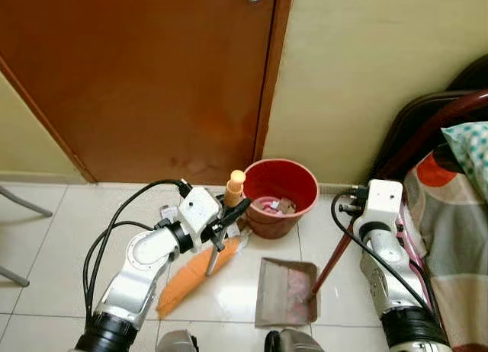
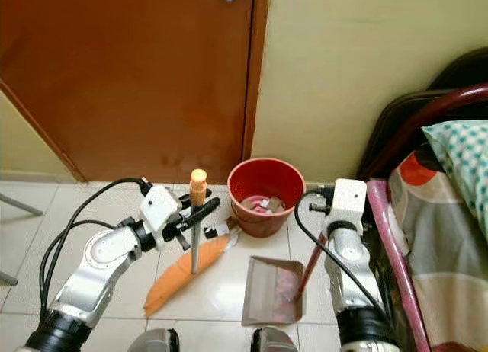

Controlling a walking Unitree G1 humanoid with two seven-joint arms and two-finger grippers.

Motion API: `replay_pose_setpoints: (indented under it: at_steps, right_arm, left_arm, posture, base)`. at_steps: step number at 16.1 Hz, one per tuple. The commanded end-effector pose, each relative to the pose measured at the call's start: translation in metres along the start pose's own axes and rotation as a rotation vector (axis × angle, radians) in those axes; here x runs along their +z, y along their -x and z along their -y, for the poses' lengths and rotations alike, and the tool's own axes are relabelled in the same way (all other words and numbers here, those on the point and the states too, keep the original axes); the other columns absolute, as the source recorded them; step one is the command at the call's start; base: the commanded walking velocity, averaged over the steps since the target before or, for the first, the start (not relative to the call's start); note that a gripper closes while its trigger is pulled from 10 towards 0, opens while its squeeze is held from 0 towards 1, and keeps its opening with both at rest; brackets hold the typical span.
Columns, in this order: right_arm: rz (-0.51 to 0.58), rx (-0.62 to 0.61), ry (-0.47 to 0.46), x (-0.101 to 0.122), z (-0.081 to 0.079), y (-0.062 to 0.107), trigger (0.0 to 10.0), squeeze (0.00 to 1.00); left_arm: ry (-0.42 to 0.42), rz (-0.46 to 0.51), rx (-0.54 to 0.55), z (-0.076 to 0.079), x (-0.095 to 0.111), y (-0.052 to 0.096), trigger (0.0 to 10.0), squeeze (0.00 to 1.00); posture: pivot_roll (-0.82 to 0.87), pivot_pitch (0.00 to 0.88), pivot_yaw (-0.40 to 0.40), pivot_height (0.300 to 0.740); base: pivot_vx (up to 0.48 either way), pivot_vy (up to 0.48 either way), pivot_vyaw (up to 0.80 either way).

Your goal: Sweep floor

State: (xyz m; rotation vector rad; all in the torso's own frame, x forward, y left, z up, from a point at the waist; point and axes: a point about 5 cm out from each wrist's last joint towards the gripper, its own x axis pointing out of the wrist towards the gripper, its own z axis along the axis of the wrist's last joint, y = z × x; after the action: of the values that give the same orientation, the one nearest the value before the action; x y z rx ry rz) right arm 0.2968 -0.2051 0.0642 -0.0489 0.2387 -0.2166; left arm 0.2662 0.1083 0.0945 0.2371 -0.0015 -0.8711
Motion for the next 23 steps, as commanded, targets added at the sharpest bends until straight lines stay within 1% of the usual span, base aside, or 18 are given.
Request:
replay_pose_setpoints:
  at_steps: [1,4,5,9,11,12,13,16,17,18,19,20,21,23]
  right_arm:
    - [-0.003,-0.002,0.033,0.0,0.001,-0.003,10.0,0.0]
    - [0.003,-0.007,0.041,0.003,-0.005,-0.008,10.0,0.0]
    - [0.002,-0.011,0.042,0.003,-0.005,-0.008,10.0,0.0]
    - [-0.016,-0.012,0.03,0.002,-0.006,-0.01,10.0,0.0]
    - [-0.017,-0.008,0.028,0.002,-0.008,-0.012,10.0,0.0]
    - [-0.017,-0.002,0.027,0.002,-0.01,-0.013,10.0,0.0]
    - [-0.017,0.008,0.025,0.003,-0.013,-0.014,10.0,0.0]
    - [-0.017,0.013,0.025,0.004,-0.015,-0.015,10.0,0.0]
    - [-0.016,0.018,0.018,0.005,-0.018,-0.016,10.0,0.0]
    - [-0.016,0.02,0.016,0.005,-0.019,-0.016,10.0,0.0]
    - [-0.012,0.034,0.006,0.008,-0.025,-0.017,10.0,0.0]
    - [-0.001,0.049,0.004,0.012,-0.03,-0.018,10.0,0.0]
    - [0.002,0.052,0.002,0.013,-0.032,-0.017,10.0,0.0]
    - [0.003,0.054,0.003,0.011,-0.031,-0.014,10.0,0.0]
  left_arm:
    - [0.033,-0.012,-0.016,0.006,-0.002,0.004,10.0,0.0]
    - [0.088,0.007,-0.045,0.014,0.002,0.006,10.0,0.0]
    - [0.1,0.013,-0.049,0.016,0.004,0.005,10.0,0.0]
    - [0.195,0.063,-0.071,0.024,0.014,0.0,10.0,0.0]
    - [0.217,0.073,-0.078,0.028,0.017,-0.001,10.0,0.0]
    - [0.231,0.082,-0.076,0.029,0.019,-0.001,10.0,0.0]
    - [0.27,0.103,-0.07,0.03,0.024,-0.002,10.0,0.0]
    - [0.298,0.117,-0.065,0.031,0.028,-0.003,10.0,0.0]
    - [0.328,0.147,-0.039,0.028,0.033,-0.005,10.0,0.0]
    - [0.336,0.161,-0.017,0.025,0.035,-0.007,10.0,0.0]
    - [0.36,0.21,0.08,0.013,0.041,-0.01,10.0,0.0]
    - [0.39,0.239,0.161,0.003,0.043,-0.01,10.0,0.0]
    - [0.421,0.251,0.209,-0.003,0.043,-0.008,10.0,0.0]
    - [0.411,0.238,0.252,-0.008,0.042,-0.004,10.0,0.0]
  posture:
    - [0.14,0.128,-0.075,0.74]
    - [0.15,0.121,-0.077,0.74]
    - [0.15,0.121,-0.077,0.74]
    - [0.16,0.118,-0.083,0.74]
    - [0.17,0.124,-0.095,0.74]
    - [0.17,0.124,-0.095,0.74]
    - [0.17,0.123,-0.098,0.74]
    - [0.17,0.123,-0.101,0.74]
    - [0.15,0.118,-0.098,0.74]
    - [0.15,0.118,-0.098,0.74]
    - [0.11,0.121,-0.107,0.74]
    - [0.1,0.123,-0.108,0.74]
    - [0.08,0.127,-0.11,0.74]
    - [0.07,0.138,-0.103,0.74]
  base:
    - [0.0,0.0,0.0]
    - [0.0,0.0,0.0]
    - [0.0,0.0,0.0]
    - [0.0,0.0,0.0]
    - [0.0,0.0,0.0]
    - [0.0,0.0,0.0]
    - [0.0,0.0,0.0]
    - [0.0,0.0,0.0]
    - [0.0,0.0,0.0]
    - [0.0,0.0,0.0]
    - [0.0,0.0,0.0]
    - [0.0,0.0,0.0]
    - [0.0,0.0,0.0]
    - [0.0,0.0,0.0]
